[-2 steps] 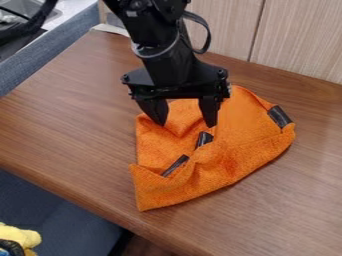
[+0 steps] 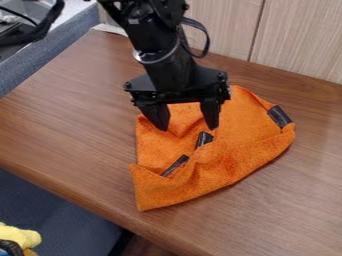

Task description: Unfold the cloth from right to the left

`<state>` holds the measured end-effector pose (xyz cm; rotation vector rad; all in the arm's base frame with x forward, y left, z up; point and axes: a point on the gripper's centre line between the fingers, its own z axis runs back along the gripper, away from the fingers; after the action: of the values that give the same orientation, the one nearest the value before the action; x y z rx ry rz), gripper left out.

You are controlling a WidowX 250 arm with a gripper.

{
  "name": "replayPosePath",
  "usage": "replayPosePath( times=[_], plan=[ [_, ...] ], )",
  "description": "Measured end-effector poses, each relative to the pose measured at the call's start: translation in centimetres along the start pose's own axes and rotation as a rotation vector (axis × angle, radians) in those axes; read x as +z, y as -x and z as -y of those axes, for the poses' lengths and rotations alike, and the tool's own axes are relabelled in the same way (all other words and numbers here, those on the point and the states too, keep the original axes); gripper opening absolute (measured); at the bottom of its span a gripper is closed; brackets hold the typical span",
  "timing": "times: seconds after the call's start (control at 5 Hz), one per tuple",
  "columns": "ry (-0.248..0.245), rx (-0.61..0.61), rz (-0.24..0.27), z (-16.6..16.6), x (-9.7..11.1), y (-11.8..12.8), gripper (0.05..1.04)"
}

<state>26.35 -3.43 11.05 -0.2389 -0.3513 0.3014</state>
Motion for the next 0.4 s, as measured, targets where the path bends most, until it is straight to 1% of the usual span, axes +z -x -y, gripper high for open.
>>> replayPosePath(
  times=[0.2,0.4],
  plan=[
    [-0.002,0.030,0.005,0.0,-1.1,-0.8,1.001],
    [0.012,0.011,-0.011,0.5,-2.8,-2.0,1.001]
  ],
)
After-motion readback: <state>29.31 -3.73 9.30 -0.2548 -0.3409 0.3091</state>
